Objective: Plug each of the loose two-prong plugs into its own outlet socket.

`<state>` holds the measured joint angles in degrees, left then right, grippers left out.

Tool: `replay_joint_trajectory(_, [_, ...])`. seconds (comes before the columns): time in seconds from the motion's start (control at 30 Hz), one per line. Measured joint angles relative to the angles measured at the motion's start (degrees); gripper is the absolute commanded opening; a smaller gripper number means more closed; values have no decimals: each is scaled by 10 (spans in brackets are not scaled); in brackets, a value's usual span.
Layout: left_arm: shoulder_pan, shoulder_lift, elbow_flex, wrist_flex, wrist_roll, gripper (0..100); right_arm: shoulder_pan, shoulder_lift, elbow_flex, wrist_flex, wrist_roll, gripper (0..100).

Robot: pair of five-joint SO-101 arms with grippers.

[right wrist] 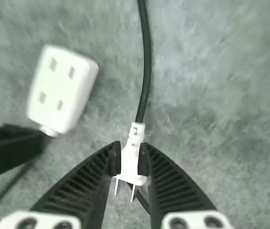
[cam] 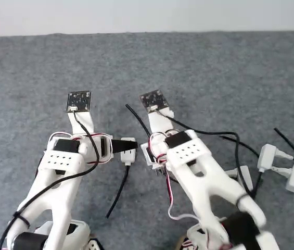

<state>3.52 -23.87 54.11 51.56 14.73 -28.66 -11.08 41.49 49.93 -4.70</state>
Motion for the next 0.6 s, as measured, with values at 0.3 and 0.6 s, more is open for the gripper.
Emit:
replay_joint_trajectory(0.3, [0,0,4,-4,-1,500,18,140,-104,37,4,9])
replay_joint_trajectory(0.6, [0,0,4,-4,-1,500,23,146,-107,44,17,13])
